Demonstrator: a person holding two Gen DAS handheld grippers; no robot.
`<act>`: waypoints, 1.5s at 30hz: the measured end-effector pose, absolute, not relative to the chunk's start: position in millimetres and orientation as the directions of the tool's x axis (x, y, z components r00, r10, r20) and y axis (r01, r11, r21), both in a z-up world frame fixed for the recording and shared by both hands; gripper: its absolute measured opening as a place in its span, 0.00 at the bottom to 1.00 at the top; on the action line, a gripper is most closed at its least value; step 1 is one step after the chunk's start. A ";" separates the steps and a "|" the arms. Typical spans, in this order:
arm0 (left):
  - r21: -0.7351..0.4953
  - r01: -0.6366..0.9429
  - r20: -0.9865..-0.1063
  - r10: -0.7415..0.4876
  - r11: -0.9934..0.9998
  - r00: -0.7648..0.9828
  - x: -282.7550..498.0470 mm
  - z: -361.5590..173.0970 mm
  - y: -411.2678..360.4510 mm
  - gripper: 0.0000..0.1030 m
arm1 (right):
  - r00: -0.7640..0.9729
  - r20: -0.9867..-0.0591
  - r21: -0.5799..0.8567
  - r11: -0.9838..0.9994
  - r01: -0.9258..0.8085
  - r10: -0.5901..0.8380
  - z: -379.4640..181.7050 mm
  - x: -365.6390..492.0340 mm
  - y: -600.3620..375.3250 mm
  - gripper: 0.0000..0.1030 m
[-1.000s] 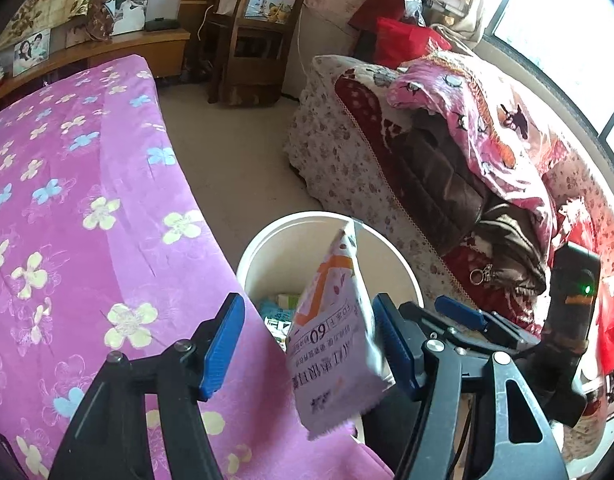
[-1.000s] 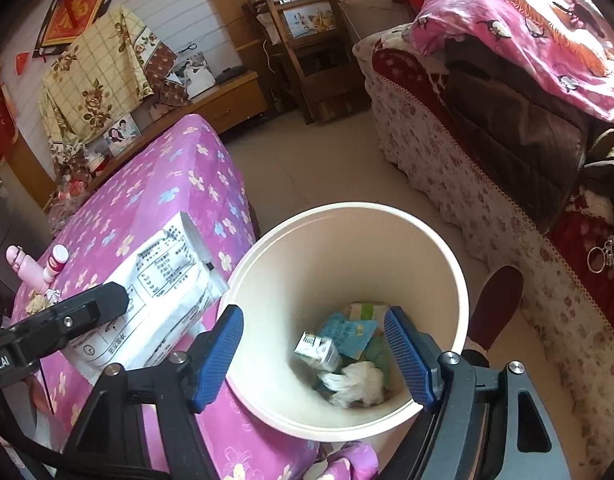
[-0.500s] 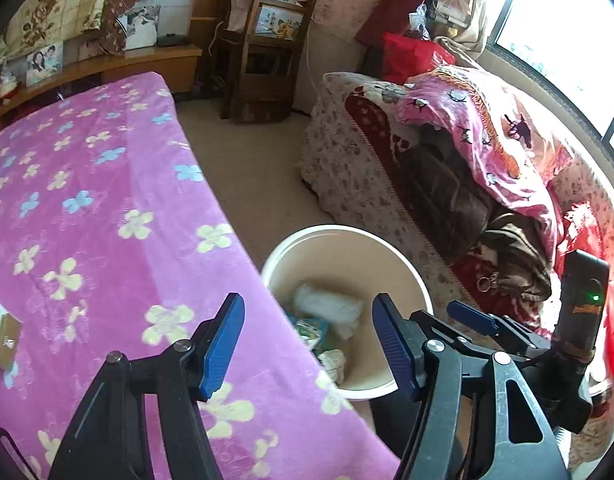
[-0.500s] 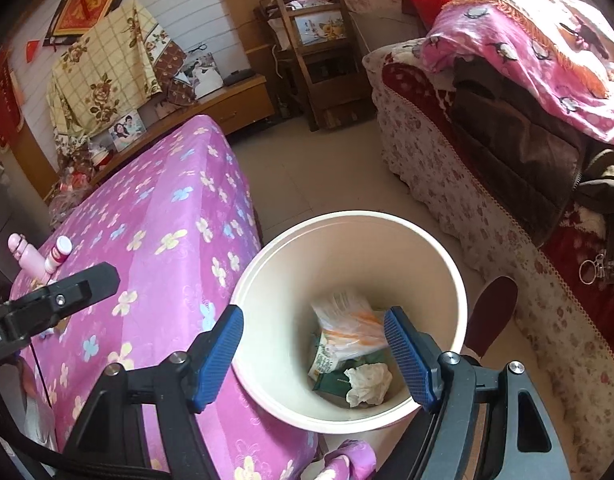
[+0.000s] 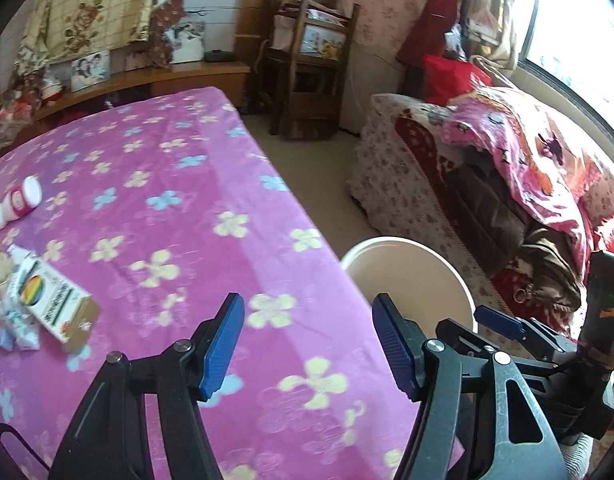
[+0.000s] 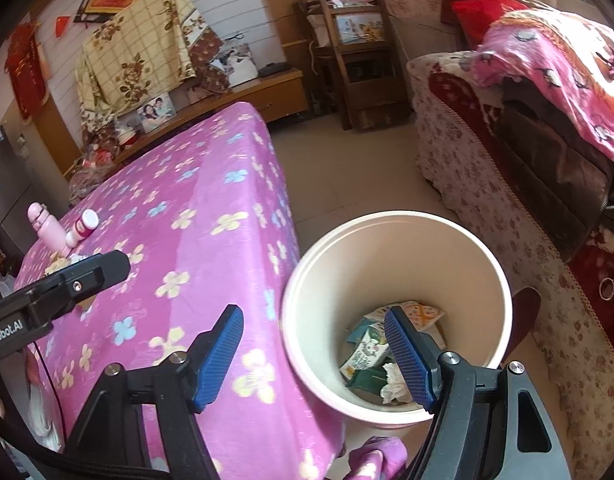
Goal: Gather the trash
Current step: 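Move both open grippers back over the table, then grasp the crumpled beige paper with the left gripper while the right grasps the rainbow medicine box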
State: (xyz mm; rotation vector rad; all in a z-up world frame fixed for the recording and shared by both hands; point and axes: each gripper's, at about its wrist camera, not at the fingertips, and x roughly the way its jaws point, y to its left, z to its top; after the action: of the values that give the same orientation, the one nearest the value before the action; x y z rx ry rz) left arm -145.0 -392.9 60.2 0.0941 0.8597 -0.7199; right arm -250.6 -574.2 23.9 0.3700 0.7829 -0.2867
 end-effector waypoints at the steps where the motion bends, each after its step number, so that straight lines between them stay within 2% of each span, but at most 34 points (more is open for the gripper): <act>1: -0.203 0.606 -0.719 -0.537 0.769 0.441 -143.6 60.2 -386.2 0.65 | 0.677 -0.727 0.214 0.902 0.376 -0.110 24.7 -248.5 -569.1 0.74; 18: -0.208 0.473 -0.712 -0.464 0.856 0.526 -123.9 62.1 -284.3 0.65 | 0.694 -0.720 0.186 0.955 0.233 -0.029 40.0 -204.9 -485.4 0.74; 35: -0.250 0.257 -0.779 -0.351 0.934 0.519 -76.4 35.6 -127.4 0.65 | 0.630 -0.761 0.221 0.975 0.020 0.159 22.0 -138.0 -390.6 0.74; 45: -0.274 0.188 -0.778 -0.332 0.943 0.533 -7.1 41.2 -116.7 0.69 | 0.597 -0.762 0.243 0.965 -0.094 0.250 19.1 -101.3 -345.3 0.74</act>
State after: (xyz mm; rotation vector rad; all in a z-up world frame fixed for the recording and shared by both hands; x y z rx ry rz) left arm -7.1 -116.7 41.2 -0.1637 0.9606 -0.3115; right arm -101.3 -345.3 19.1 0.1849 0.9104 0.2009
